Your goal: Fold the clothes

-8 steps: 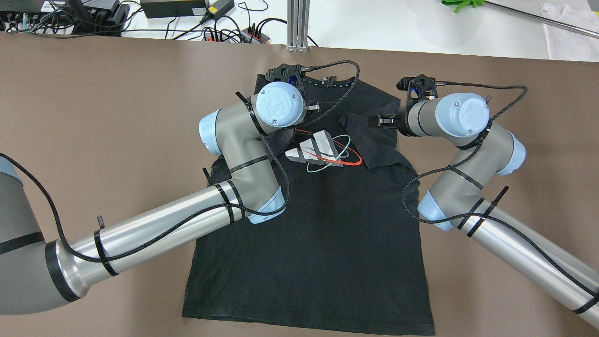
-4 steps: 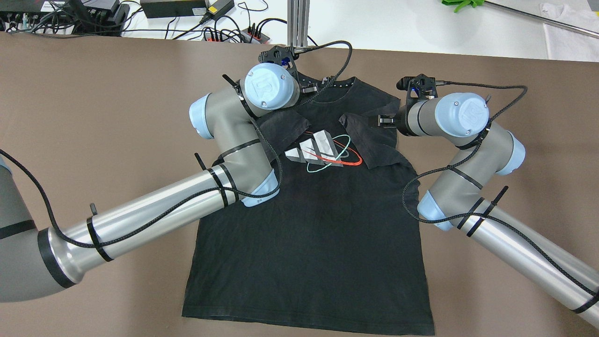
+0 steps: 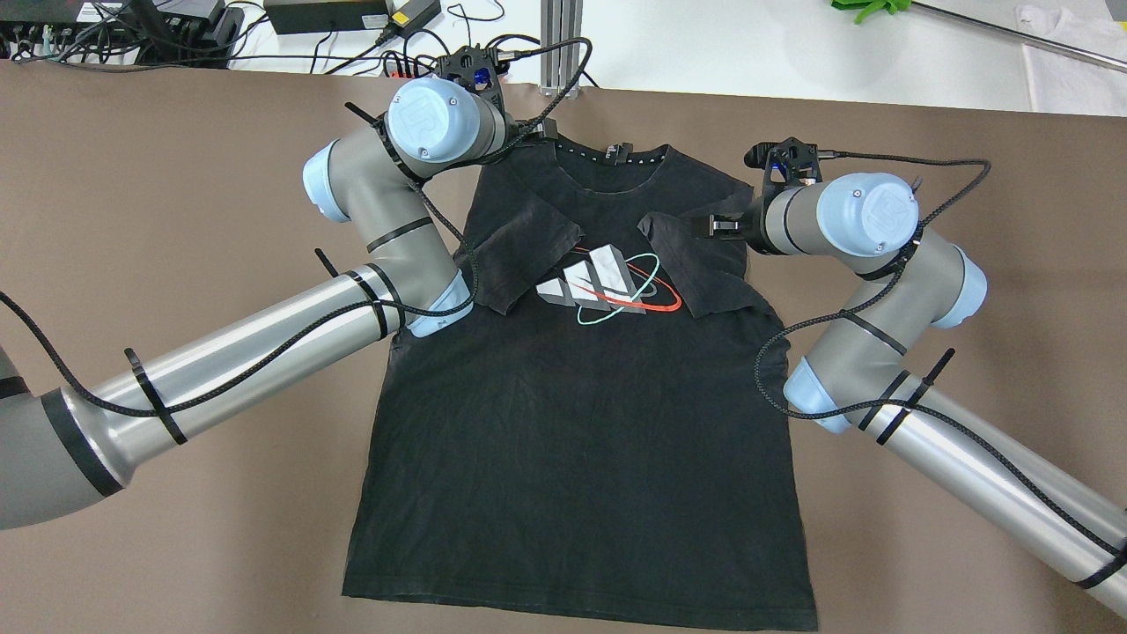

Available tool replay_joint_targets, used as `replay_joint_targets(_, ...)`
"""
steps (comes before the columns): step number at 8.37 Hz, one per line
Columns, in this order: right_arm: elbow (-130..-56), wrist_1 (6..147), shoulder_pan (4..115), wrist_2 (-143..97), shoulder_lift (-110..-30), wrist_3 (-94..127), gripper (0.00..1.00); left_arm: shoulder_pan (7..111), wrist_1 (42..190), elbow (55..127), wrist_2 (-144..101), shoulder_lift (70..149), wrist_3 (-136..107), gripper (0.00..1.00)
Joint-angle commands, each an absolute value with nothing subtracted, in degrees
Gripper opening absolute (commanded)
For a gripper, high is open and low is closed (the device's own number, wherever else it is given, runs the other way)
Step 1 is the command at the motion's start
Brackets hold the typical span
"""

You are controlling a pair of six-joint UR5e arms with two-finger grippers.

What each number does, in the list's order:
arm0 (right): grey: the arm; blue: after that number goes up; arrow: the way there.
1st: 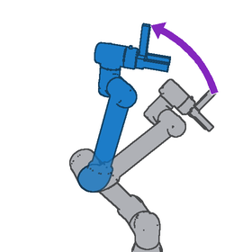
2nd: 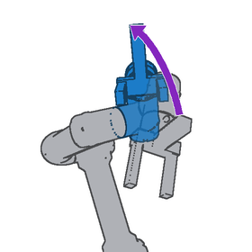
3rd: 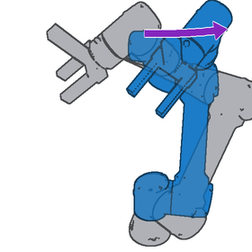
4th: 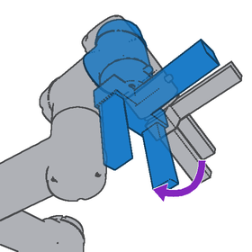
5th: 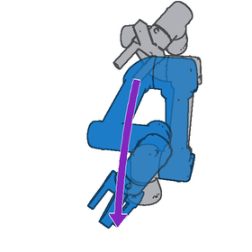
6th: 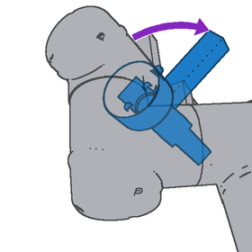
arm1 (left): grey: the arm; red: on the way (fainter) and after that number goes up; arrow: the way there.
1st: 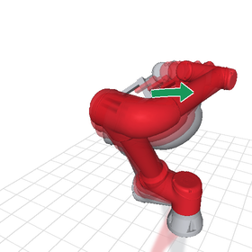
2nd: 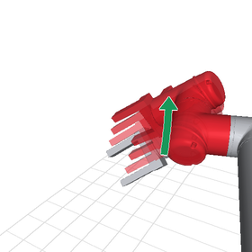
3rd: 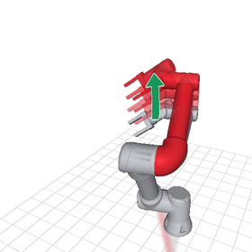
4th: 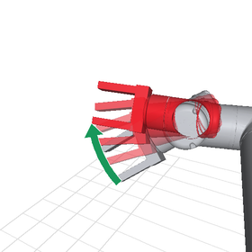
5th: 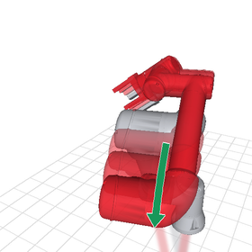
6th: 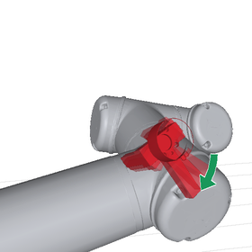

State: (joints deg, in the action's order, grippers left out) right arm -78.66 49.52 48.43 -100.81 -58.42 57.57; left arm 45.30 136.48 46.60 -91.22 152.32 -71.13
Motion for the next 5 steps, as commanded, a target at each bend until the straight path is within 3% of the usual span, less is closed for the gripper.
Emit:
replay_joint_targets(1,-78.5,49.6,48.4,-100.7,-58.4,57.4,0.94,45.7,139.8,40.6,-90.9,152.5,-70.7,1.00)
replay_joint_targets(5,-78.2,49.5,48.4,-100.5,-58.3,57.3,0.94,45.2,140.0,37.1,-86.9,153.4,-70.9,1.00)
